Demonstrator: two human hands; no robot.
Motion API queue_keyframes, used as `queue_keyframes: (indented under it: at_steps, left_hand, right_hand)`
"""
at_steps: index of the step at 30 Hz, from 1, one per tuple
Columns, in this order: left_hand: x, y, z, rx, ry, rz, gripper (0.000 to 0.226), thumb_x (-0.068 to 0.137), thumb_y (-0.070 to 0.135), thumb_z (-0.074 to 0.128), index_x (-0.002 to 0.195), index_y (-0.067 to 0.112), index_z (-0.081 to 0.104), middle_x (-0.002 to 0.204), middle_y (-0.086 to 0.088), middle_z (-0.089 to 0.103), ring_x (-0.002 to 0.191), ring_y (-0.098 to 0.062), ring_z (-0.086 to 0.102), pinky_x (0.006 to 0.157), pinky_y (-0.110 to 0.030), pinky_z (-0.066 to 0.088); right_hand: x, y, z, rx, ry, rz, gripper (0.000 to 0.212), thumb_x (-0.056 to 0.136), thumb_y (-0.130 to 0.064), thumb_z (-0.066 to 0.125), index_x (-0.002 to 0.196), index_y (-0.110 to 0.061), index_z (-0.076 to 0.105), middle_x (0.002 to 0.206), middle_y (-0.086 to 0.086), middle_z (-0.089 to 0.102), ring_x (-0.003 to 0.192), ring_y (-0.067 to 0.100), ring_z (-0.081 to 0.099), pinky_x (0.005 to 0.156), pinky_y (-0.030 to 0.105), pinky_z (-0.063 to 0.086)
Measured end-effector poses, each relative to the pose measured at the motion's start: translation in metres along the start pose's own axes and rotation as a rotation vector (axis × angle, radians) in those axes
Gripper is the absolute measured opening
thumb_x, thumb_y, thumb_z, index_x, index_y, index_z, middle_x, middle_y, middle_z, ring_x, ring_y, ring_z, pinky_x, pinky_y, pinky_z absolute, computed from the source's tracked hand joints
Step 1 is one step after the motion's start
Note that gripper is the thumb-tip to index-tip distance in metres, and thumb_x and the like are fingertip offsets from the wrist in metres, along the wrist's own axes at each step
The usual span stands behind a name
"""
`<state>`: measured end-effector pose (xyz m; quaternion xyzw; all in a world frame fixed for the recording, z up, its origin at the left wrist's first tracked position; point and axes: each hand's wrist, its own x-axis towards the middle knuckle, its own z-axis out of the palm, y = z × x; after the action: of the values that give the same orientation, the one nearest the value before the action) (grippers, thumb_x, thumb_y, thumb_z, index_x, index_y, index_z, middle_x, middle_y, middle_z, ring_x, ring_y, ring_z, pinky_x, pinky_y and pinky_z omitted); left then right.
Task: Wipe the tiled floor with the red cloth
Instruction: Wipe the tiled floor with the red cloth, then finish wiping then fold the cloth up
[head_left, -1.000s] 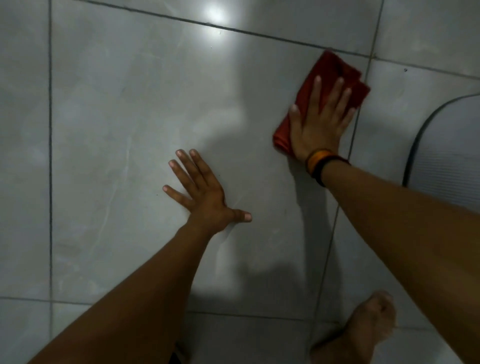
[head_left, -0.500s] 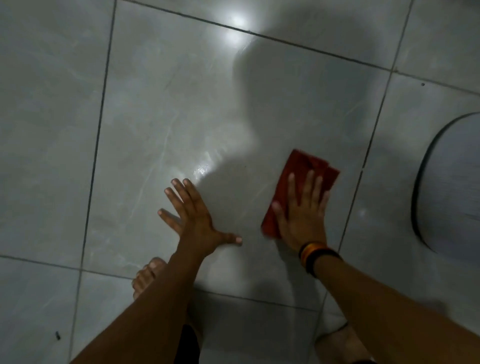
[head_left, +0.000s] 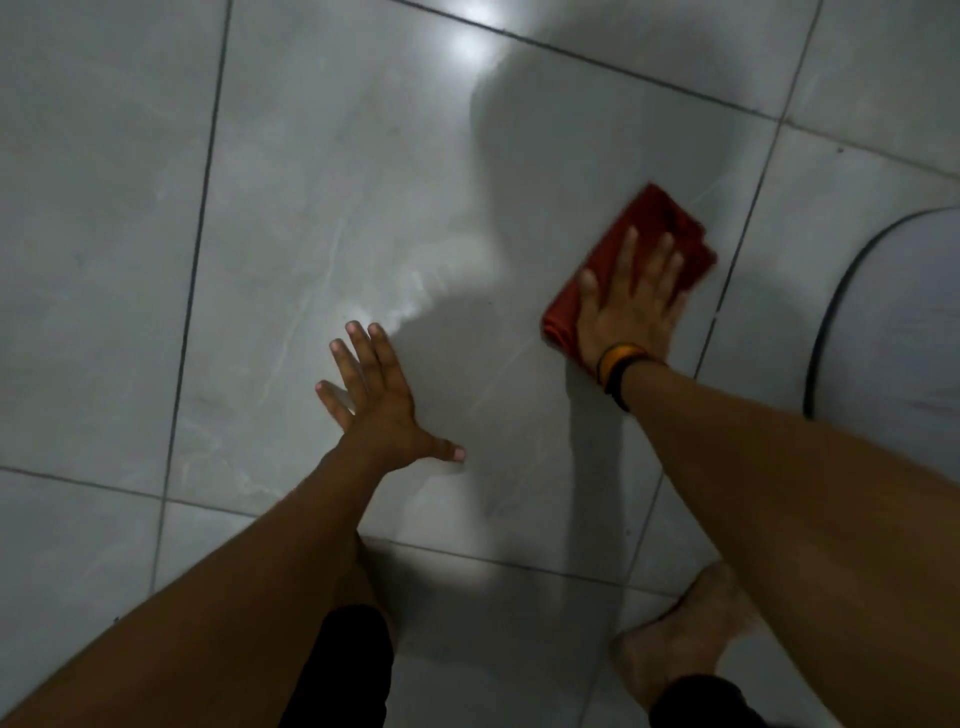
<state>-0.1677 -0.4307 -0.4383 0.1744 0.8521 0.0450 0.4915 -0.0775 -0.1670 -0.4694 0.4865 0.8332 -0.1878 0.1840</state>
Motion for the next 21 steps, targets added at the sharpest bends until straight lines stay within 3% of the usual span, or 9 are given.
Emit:
queue_keyframes:
  at_steps: [2,5,8,10,12,15,17,19,21]
  left_hand:
    - [-0.014,0.004,-0.014,0.050,0.033,-0.004,0.165,0.057,0.072,0.085,0.156,0.013,-0.032,0.164,-0.015,-0.040,0.152,-0.036,-0.036,0.119,-0.067,-0.017]
    - [-0.034,0.021,-0.023,0.064,0.171,0.071,0.120,0.077,0.058,0.080,0.164,0.009,0.013,0.172,-0.017,0.013,0.159,-0.035,0.009,0.126,-0.059,0.007]
    - [-0.052,0.049,-0.014,-0.109,0.138,0.152,0.089,0.083,0.041,0.082,0.155,0.009,0.040,0.158,-0.016,0.046,0.144,-0.035,0.044,0.119,-0.047,0.035]
    - [-0.058,0.065,0.004,-0.164,0.102,0.199,0.086,0.084,0.037,0.082,0.155,0.011,0.041,0.155,-0.016,0.049,0.140,-0.034,0.048,0.117,-0.045,0.039]
    - [-0.061,0.079,0.021,-0.160,0.104,0.242,0.087,0.084,0.035,0.082,0.156,0.011,0.039,0.155,-0.016,0.050,0.142,-0.034,0.047,0.118,-0.045,0.039]
    - [-0.067,0.095,0.035,-0.223,0.115,0.217,0.089,0.085,0.033,0.082,0.157,0.010,0.035,0.157,-0.015,0.048,0.145,-0.033,0.044,0.120,-0.046,0.038]
    - [-0.078,0.107,0.036,-0.232,0.119,0.201,0.092,0.085,0.031,0.082,0.159,0.010,0.032,0.158,-0.015,0.046,0.146,-0.032,0.043,0.120,-0.046,0.038]
    - [-0.094,0.119,0.030,-0.204,0.126,0.225,0.094,0.084,0.029,0.082,0.159,0.009,0.030,0.160,-0.015,0.044,0.147,-0.032,0.042,0.120,-0.043,0.035]
    - [-0.113,0.134,0.016,-0.175,0.124,0.265,0.098,0.082,0.029,0.083,0.160,0.009,0.028,0.162,-0.015,0.041,0.149,-0.032,0.038,0.121,-0.041,0.032]
  right_hand:
    - [-0.051,0.035,-0.005,0.010,-0.169,0.076,0.076,0.102,-0.062,0.028,0.162,-0.031,-0.009,0.170,0.009,-0.019,0.158,0.031,-0.013,0.126,0.061,0.006]
    - [-0.117,0.063,-0.015,0.010,-0.346,-0.023,0.075,0.102,-0.055,0.041,0.163,-0.027,0.007,0.172,0.013,-0.006,0.158,0.034,0.004,0.127,0.056,0.015]
    - [-0.115,0.071,-0.030,0.067,-0.085,-0.022,0.059,0.098,-0.035,0.055,0.149,-0.011,0.040,0.155,0.018,0.038,0.136,0.039,0.044,0.111,0.052,0.041]
    - [-0.092,0.070,-0.036,0.125,-0.010,0.069,0.067,0.094,-0.037,0.064,0.148,-0.009,0.039,0.147,0.017,0.044,0.132,0.037,0.046,0.110,0.051,0.043]
    - [-0.068,0.071,-0.037,0.118,-0.117,0.114,0.076,0.090,-0.041,0.070,0.150,-0.010,0.036,0.147,0.017,0.046,0.133,0.035,0.046,0.112,0.049,0.041]
    - [-0.049,0.075,-0.039,0.095,-0.227,0.138,0.051,0.090,-0.032,0.070,0.130,-0.007,0.053,0.127,0.018,0.062,0.112,0.034,0.061,0.091,0.039,0.051]
    - [-0.057,0.076,-0.046,0.229,-0.265,0.152,0.025,0.090,-0.022,0.065,0.108,-0.006,0.060,0.108,0.015,0.067,0.093,0.030,0.065,0.072,0.032,0.047]
    - [-0.078,0.079,-0.058,0.361,-0.264,0.148,0.015,0.085,-0.018,0.067,0.096,-0.008,0.062,0.103,0.015,0.067,0.088,0.030,0.065,0.069,0.030,0.046]
    - [-0.110,0.078,-0.084,0.473,-0.268,0.134,0.018,0.079,-0.021,0.069,0.091,-0.009,0.063,0.107,0.018,0.064,0.090,0.033,0.066,0.073,0.035,0.055]
